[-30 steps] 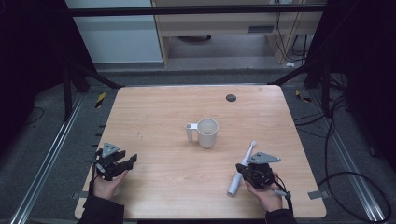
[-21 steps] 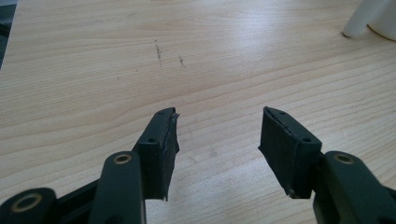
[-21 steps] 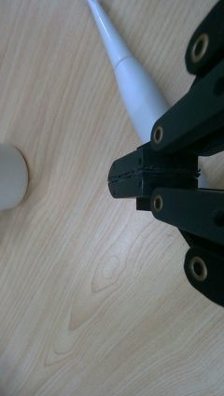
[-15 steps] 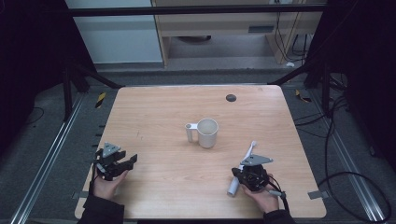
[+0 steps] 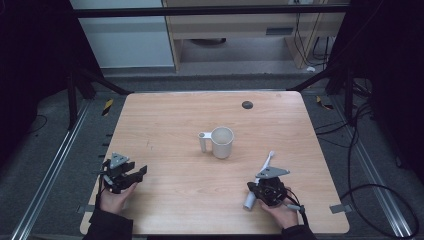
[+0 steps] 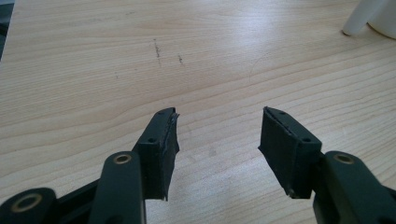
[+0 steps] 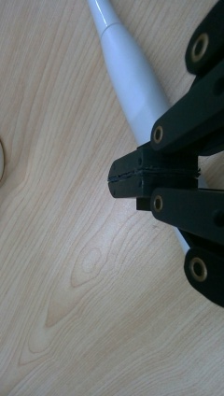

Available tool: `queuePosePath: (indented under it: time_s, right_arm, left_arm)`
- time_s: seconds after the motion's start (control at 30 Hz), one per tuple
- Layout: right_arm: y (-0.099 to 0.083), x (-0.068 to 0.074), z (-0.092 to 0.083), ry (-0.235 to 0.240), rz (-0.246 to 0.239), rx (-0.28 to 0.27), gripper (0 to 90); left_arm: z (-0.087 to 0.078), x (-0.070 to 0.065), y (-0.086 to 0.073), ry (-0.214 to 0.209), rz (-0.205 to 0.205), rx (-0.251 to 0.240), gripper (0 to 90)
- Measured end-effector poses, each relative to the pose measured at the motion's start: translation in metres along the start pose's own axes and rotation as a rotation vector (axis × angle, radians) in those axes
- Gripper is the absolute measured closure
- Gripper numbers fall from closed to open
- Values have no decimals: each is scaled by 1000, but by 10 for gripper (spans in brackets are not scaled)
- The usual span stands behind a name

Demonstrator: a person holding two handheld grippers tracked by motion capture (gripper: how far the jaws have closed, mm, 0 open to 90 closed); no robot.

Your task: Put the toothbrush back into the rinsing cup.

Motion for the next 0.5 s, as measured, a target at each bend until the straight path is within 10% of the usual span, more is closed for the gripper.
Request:
queuePosePath:
  time_s: [0.5]
  right_arm:
    - [-3,-2,-1,-5,-3,16,897]
  left_arm:
    - [0,0,0,-1,0,0,454]
Point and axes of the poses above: each handheld gripper's, and its own axes: z roughly forward along the jaws, y roughly out of its top, x roughly to its left, the point moved 4 cm from there along z, roughly forward along the jaws, and after that the axes turned 8 degrees about z, right-handed, at the moved point
